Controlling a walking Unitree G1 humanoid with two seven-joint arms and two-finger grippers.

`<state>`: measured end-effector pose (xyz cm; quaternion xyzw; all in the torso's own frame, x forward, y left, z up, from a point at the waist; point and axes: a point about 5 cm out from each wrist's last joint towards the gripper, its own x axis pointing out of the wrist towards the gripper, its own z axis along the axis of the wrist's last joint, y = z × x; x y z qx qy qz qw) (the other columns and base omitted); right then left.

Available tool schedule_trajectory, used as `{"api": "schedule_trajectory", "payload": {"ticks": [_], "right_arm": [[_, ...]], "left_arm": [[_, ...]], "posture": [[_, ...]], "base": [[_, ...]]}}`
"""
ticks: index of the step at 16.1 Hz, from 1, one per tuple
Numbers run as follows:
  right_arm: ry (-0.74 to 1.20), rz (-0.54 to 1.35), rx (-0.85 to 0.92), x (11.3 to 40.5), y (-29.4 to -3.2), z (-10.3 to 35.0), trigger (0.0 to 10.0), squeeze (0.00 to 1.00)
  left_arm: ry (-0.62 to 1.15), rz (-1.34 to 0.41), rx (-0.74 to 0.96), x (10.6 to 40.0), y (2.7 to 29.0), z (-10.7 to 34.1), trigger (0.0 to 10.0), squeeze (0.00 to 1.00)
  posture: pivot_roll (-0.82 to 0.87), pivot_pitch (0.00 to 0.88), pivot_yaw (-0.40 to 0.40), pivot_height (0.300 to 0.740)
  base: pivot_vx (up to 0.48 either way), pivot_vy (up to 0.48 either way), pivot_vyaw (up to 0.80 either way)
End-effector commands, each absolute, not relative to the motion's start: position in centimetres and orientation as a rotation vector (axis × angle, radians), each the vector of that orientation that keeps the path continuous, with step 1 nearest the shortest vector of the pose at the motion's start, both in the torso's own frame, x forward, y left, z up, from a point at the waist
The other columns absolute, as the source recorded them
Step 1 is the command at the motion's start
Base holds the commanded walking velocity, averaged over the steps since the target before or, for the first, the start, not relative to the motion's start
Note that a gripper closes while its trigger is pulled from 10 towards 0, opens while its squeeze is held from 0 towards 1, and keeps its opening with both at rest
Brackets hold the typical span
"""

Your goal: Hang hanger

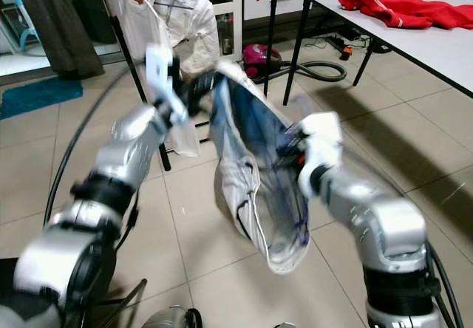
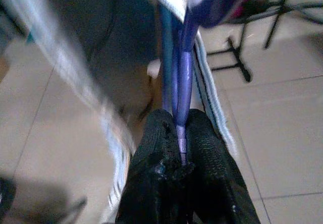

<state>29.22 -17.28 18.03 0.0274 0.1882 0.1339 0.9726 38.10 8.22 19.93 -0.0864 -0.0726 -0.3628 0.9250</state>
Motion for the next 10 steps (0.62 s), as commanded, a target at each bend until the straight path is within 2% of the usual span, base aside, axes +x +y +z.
{"api": "schedule_trajectory", "payload": {"ticks": [1,6,10], "right_arm": [[0.291,0.219,0.110,29.8,-18.0,19.5,10.0,0.00],[0.109,0.176,0.193,30.9,-18.4,22.3,10.0,0.00],[-0.033,0.247,0.229,31.0,-17.2,24.4,10.0,0.00]], "left_arm": [[-0.183,-0.733,-0.145,37.9,8.9,20.8,0.0,0.00],[-0.081,-0.733,-0.073,36.2,8.9,17.6,0.0,0.00],[0.025,-0.718,0.087,35.6,7.7,14.8,0.0,0.00]], "posture": [[0.01,0.039,0.083,0.740],[0.02,0.038,0.076,0.740],[0.02,0.023,0.081,0.740]], "base": [[0.000,0.000,0.00],[0.000,0.000,0.00],[0.000,0.000,0.00]]}}
